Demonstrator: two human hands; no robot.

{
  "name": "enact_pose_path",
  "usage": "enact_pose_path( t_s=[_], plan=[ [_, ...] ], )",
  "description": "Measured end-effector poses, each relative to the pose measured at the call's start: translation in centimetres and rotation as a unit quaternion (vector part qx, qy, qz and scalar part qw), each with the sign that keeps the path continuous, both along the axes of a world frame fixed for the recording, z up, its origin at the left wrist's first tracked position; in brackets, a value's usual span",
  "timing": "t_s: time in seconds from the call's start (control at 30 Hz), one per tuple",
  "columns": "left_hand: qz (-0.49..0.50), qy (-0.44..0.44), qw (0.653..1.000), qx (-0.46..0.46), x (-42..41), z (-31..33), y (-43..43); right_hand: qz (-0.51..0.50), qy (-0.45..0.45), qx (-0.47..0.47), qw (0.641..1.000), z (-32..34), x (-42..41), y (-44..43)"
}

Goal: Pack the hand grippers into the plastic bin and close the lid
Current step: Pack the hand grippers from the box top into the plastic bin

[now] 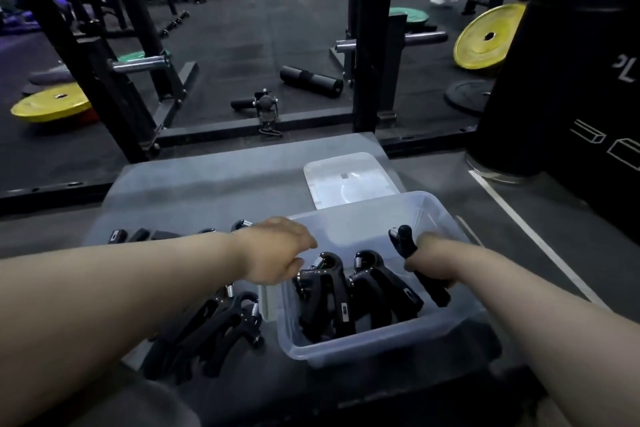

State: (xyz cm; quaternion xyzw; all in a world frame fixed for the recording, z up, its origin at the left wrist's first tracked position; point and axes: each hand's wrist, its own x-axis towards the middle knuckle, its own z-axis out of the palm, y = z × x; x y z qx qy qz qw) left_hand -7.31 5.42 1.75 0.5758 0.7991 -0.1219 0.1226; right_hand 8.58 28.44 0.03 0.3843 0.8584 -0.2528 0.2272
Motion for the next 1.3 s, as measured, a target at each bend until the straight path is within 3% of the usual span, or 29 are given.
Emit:
enact_pose_path(
  t_s=[0.17, 0.3, 0.53, 0.73, 1.0, 1.2, 1.3],
  plan=[
    [-0.019, -0.018, 0.996, -0.085, -0.5, -1.9, 0.4, 0.022, 0.013, 0.021, 0.999, -1.6, -1.0, 0.1],
    [-0.013, -0.039, 0.993, -0.107, -1.0, -2.5, 0.8, 0.026, -0.036, 0.025, 0.999, -2.8, -1.2, -0.1],
    [-0.018, -0.048, 0.994, -0.095, -1.4, -3.0, 1.0, 0.015, 0.007, 0.045, 0.999, -3.9, -1.6, 0.0],
    [-0.020, -0.039, 0.993, -0.112, -1.9, -3.4, 1.3, -0.009, -0.024, 0.030, 0.999, -1.9, -3.3, -3.0],
    [-0.030, -0.032, 0.995, -0.090, -1.5, -3.6, 1.2, 0.037, -0.055, 0.138, 0.988, -5.9, -3.4, -5.5],
    [-0.041, -0.031, 0.996, -0.078, -1.7, -3.7, 0.9, -0.018, -0.008, 0.029, 0.999, -4.4, -3.5, -2.5],
    [-0.039, -0.031, 0.995, -0.087, -1.7, -3.8, 0.9, 0.030, -0.033, 0.007, 0.999, -3.6, -2.8, -0.9]
  ],
)
